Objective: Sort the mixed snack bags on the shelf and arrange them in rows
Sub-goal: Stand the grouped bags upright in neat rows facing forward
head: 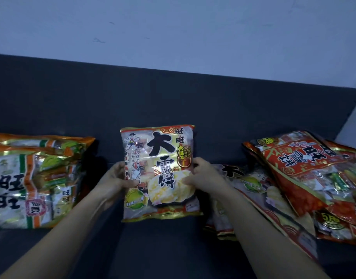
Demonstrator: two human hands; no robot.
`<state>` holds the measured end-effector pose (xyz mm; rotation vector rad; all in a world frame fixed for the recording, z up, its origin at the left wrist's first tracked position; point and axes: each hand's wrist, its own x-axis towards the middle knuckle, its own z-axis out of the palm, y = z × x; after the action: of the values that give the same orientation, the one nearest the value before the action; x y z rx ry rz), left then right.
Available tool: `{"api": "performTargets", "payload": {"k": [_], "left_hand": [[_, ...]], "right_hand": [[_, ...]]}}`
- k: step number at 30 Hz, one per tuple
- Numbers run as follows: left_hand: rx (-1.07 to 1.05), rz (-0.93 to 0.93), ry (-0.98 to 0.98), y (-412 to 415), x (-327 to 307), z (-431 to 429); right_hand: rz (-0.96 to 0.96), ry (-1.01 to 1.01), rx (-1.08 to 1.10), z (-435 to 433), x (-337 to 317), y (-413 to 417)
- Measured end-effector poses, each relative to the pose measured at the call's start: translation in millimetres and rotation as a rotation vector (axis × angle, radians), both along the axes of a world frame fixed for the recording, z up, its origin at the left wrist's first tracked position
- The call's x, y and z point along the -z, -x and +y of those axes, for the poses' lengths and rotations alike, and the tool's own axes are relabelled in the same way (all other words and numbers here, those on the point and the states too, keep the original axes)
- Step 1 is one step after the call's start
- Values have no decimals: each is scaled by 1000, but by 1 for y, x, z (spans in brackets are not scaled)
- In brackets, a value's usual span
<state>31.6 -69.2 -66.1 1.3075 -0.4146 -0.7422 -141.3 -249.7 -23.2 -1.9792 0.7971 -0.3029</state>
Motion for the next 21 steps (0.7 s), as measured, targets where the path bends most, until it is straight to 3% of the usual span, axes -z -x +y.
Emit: {"api": "performTargets", "payload": {"k": [12,18,21], "left_hand": [[-287,-617,-332,-31,15,-22],[-271,-698,-551,-35,18,-35],[-296,-720,-544,-33,18,-37]], "right_hand": [[-92,25,-30,12,41,-39],[97,120,-66,10,37,-49],[138,120,-76,8,34,-50]]}}
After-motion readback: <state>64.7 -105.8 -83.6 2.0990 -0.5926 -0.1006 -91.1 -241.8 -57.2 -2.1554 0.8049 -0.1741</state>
